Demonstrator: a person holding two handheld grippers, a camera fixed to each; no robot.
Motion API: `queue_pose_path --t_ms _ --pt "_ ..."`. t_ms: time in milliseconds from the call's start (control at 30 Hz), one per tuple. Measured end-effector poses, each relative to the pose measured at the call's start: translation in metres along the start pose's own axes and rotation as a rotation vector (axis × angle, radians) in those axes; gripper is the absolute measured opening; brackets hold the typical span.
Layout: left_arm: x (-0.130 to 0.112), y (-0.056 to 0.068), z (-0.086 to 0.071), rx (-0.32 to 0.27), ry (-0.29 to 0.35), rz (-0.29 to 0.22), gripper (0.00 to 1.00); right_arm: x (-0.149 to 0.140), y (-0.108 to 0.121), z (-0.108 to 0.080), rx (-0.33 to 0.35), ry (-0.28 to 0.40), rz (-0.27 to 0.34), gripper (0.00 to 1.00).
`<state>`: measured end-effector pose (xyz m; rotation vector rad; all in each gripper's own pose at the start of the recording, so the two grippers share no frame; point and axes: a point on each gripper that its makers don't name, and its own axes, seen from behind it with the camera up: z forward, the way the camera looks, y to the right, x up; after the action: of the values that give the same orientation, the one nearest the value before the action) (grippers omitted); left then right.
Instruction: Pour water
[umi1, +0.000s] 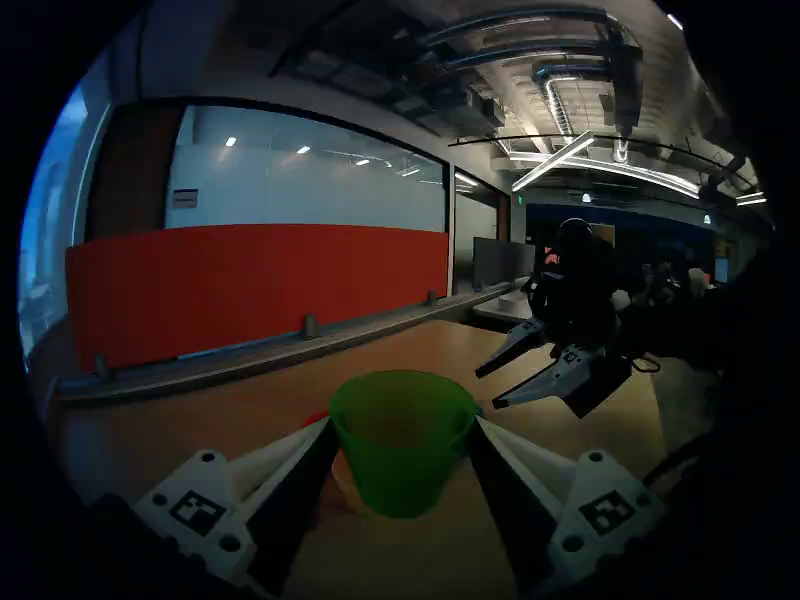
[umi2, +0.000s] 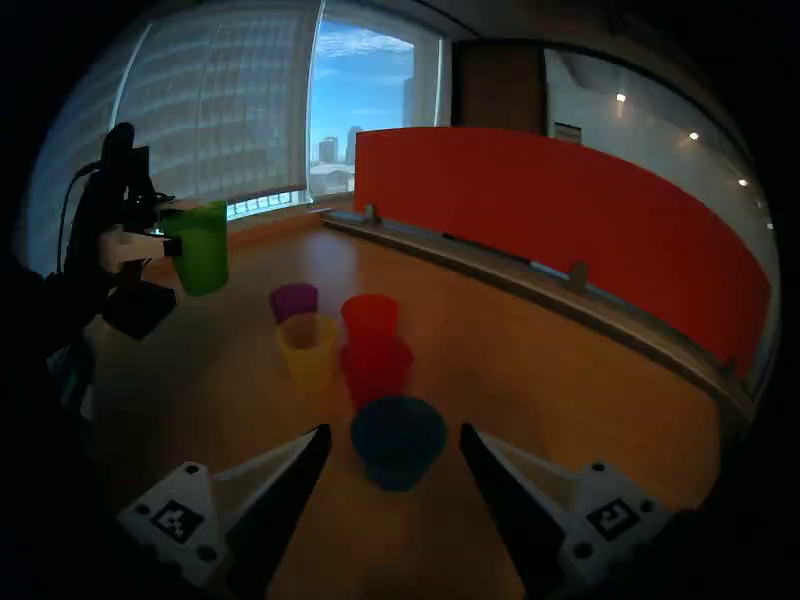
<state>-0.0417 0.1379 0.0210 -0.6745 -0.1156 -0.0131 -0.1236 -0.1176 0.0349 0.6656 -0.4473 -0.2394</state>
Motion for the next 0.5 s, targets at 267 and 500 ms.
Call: queue_pose_path --t_ms 267,500 --pt "0.001 -0.003 -0.009 0.005 0.017 0.015 0.87 -0.008 -0.004 0.01 0.008 -0.024 -0.015 1.0" --pt "-0.002 -0.011 -0.013 0.02 0.035 0.006 0.86 -0.018 -0.007 0.019 0.011 -0.051 -0.024 1.0"
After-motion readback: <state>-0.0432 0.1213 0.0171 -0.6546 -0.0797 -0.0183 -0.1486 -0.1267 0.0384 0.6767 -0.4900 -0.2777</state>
